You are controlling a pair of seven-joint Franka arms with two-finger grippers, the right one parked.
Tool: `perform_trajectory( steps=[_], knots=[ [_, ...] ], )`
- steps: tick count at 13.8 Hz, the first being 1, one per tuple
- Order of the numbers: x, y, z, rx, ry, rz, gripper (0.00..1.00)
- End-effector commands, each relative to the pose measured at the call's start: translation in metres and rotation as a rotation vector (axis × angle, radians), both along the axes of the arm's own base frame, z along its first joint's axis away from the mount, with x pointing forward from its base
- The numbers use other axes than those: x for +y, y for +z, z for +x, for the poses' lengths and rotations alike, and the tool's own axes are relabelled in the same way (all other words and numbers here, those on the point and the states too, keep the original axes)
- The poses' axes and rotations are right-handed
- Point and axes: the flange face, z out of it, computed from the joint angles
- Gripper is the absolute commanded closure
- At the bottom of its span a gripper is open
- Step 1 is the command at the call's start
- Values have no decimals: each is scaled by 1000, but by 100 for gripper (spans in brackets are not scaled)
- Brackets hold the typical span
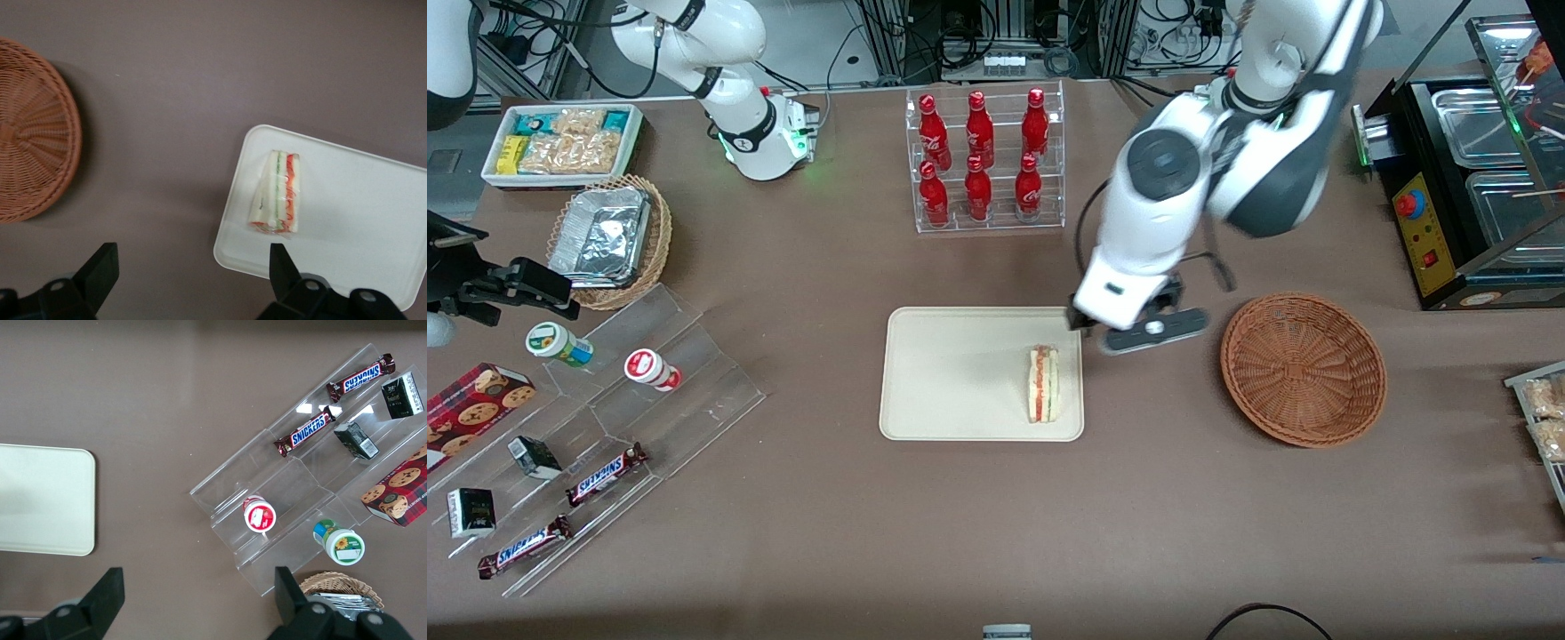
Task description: Place sandwich from basket to tray
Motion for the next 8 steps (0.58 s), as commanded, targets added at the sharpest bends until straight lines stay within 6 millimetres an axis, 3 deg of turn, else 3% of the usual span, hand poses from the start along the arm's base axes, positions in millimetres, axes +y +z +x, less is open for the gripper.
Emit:
perform_trajectory(
  steps=[1,4,6,8],
  knots=[
    [44,32,-3,-1,75,9,0],
    [93,62,4,-21,132,0,0],
    [119,79,-3,2,112,15,0],
    [165,99,-5,21,58,6,0]
  ],
)
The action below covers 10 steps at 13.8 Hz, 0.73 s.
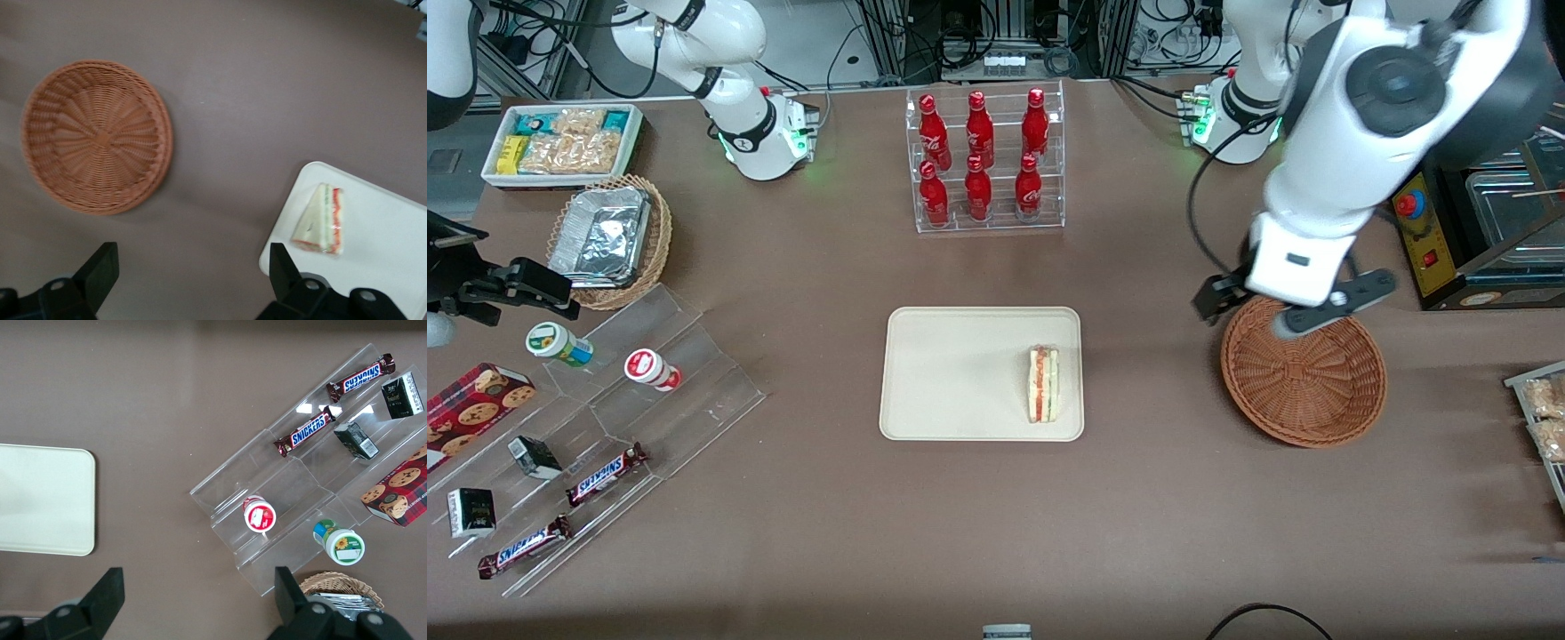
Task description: Place sandwich from basket to tray
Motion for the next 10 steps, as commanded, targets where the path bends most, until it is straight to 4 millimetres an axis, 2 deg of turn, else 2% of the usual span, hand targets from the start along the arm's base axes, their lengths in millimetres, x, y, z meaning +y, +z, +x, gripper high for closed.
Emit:
perform_trajectory(
  steps=[1,5,6,9,10],
  knots=[
    [53,29,-17,17,-81,-5,0],
    [122,61,-35,54,-137,-14,0],
    [138,63,-35,61,-131,-25,0],
    [180,70,-34,46,-108,-29,0],
    [180,76,-34,37,-148,-33,0]
  ],
)
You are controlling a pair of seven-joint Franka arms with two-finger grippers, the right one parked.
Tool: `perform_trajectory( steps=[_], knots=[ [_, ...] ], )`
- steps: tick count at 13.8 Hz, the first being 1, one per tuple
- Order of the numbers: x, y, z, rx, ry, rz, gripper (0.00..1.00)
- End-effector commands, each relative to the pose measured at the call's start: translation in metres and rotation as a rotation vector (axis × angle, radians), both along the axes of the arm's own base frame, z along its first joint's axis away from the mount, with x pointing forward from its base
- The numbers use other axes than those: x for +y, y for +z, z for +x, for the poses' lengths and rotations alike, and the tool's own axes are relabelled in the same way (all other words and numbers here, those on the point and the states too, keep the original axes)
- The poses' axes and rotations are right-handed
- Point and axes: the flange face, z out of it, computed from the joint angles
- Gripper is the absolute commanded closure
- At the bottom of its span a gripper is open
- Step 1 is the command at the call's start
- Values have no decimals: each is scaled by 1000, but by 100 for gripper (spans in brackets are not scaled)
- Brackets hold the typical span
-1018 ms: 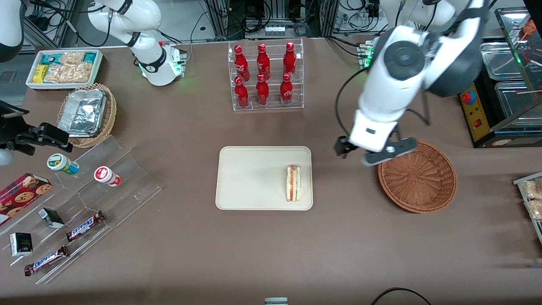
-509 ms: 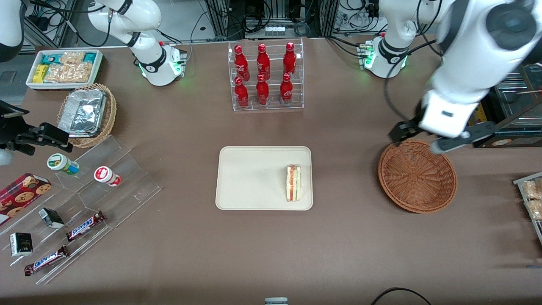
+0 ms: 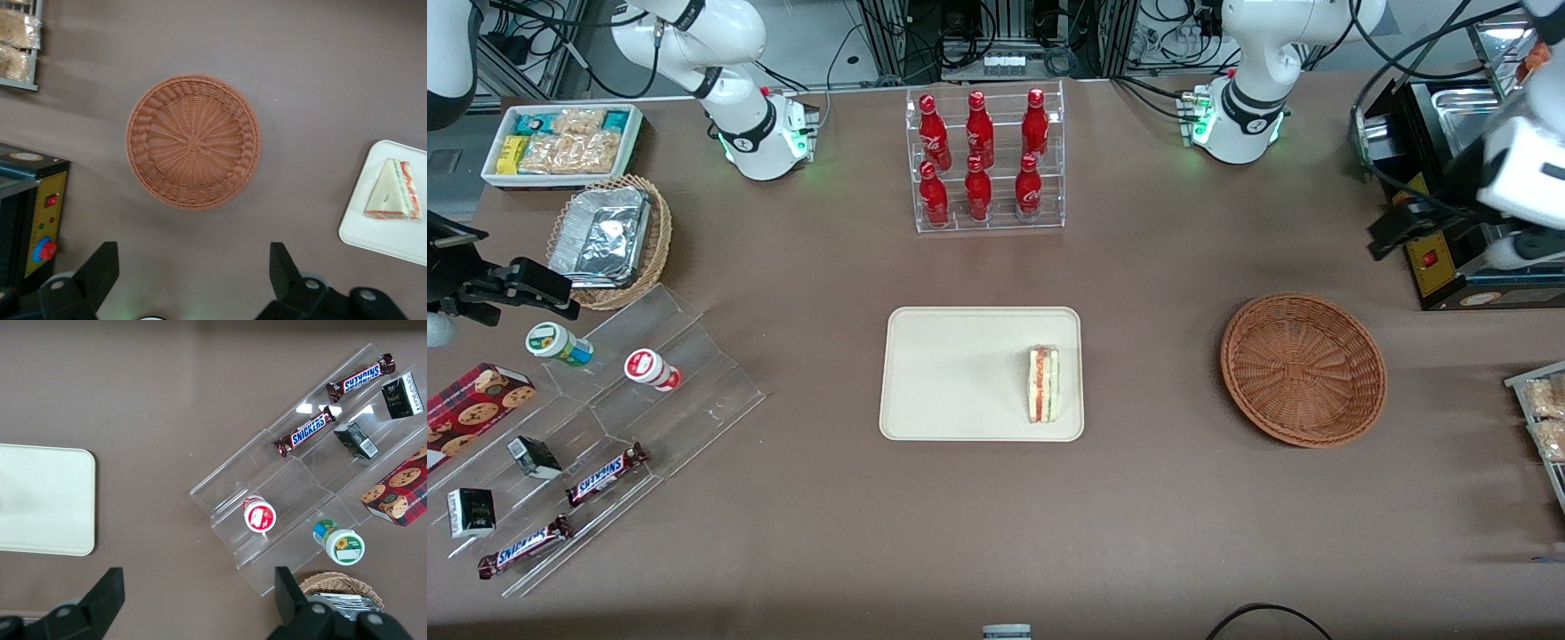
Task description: Place sandwich from basket to tray
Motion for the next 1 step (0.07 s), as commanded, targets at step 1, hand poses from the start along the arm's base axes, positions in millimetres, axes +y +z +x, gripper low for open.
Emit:
perform_trajectory(
  steps=[1],
  knots=[
    [5,10,-7,-13,-71,-26,0]
  ],
)
